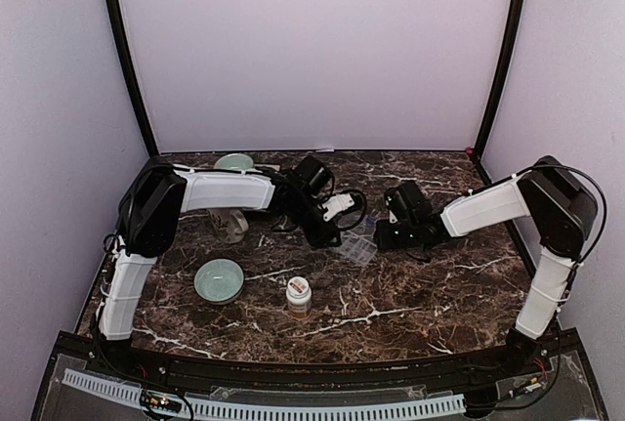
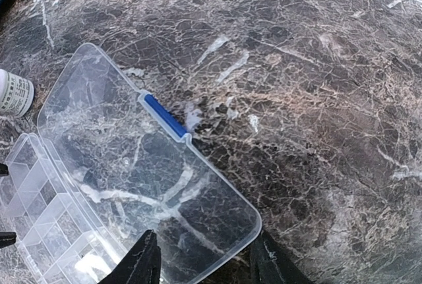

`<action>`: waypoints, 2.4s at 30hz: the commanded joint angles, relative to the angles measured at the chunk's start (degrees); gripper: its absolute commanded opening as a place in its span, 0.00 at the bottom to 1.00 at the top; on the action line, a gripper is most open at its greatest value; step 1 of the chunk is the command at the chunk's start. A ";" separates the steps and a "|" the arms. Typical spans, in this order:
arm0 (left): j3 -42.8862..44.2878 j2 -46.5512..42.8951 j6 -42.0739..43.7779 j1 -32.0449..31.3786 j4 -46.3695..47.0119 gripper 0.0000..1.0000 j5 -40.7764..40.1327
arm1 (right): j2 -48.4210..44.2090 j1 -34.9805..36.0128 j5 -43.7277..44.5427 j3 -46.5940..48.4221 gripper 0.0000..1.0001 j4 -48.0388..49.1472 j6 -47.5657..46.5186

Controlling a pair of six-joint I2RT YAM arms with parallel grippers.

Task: Sort the pills into containers
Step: Adjust the pill container at the center of the board, then pick up the pill bottle from the center of the board.

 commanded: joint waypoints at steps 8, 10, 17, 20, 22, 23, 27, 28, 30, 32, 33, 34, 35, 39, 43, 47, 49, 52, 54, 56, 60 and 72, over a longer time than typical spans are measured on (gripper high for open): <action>2.33 1.29 0.16 0.27 -1.31 0.43 0.10 | 0.68 -0.50 -0.34 1.63 0.47 -2.33 0.63; 2.67 1.34 0.10 0.27 -1.30 0.43 0.14 | 0.03 -0.58 0.00 1.67 0.48 -2.77 0.62; 2.64 1.19 0.15 0.27 -1.47 0.43 0.26 | -3.87 -0.45 1.54 1.81 0.51 -3.85 0.26; 2.59 0.83 0.04 0.27 -1.26 0.43 0.20 | -4.89 -0.49 2.77 2.50 0.54 -4.77 -0.31; 2.40 0.46 -0.07 0.27 -0.98 0.43 0.08 | -5.60 -0.48 3.33 2.71 0.56 -4.98 -0.61; 2.31 0.32 -0.10 0.27 -0.74 0.43 0.00 | -5.95 -0.49 3.42 2.81 0.57 -5.14 -0.71; 2.30 -0.22 -0.44 0.25 -0.34 0.45 -0.35 | -6.64 -0.44 3.66 3.50 0.57 -5.85 -1.08; 2.22 -0.43 -0.55 0.27 -0.21 0.46 -0.56 | -6.71 -0.40 3.83 3.68 0.57 -6.08 -1.22; 1.84 -1.16 -0.97 0.27 0.34 0.51 -1.07 | -7.05 -0.39 4.15 3.73 0.57 -6.26 -1.38; 0.96 -2.22 -1.49 0.27 1.58 0.60 -1.51 | -7.46 -0.26 4.46 3.70 0.57 -6.42 -1.42; 0.48 -2.79 -1.79 0.27 2.21 0.64 -1.62 | -7.72 -0.30 4.58 3.65 0.58 -6.44 -1.63; 0.18 -3.33 -2.03 0.27 2.68 0.67 -1.67 | -7.97 -0.26 4.77 3.53 0.58 -6.52 -1.58; 0.02 -3.93 -2.28 0.27 3.00 0.71 -1.80 | -8.27 -0.16 5.02 3.45 0.58 -6.61 -1.69; -0.09 -5.48 -3.75 0.36 3.78 0.77 -1.77 | -9.85 0.31 6.07 2.74 0.60 -6.67 -1.96; -0.15 -7.36 -5.00 0.44 3.91 0.78 -1.66 | -11.64 1.01 7.10 2.23 0.62 -7.19 -2.34; -1.17 -10.77 -6.03 0.44 3.79 0.79 -2.58 | -14.38 2.41 8.43 2.26 0.62 -8.52 -2.91; -2.96 -13.40 -6.96 0.44 4.35 0.79 -3.78 | -15.66 3.71 9.43 2.53 0.62 -9.55 -3.57; -8.43 -19.40 -8.78 0.44 7.19 0.79 -7.06 | -17.68 6.85 10.94 3.35 0.61 -10.68 -5.00; -13.94 -24.40 -10.31 0.42 10.23 0.80 -9.72 | -18.59 9.44 11.98 4.45 0.61 -12.05 -6.02; -19.73 -29.50 -12.34 0.44 13.95 0.80 -12.64 | -18.88 12.01 12.46 6.03 0.60 -13.99 -6.68; -31.95 -39.75 -17.48 0.44 18.26 0.80 -18.77 | -18.20 18.23 11.27 10.29 0.60 -17.43 -7.57; -56.70 -61.62 -33.69 -0.72 25.94 0.78 -23.27 | -7.45 33.37 9.03 27.14 0.61 -30.64 -9.08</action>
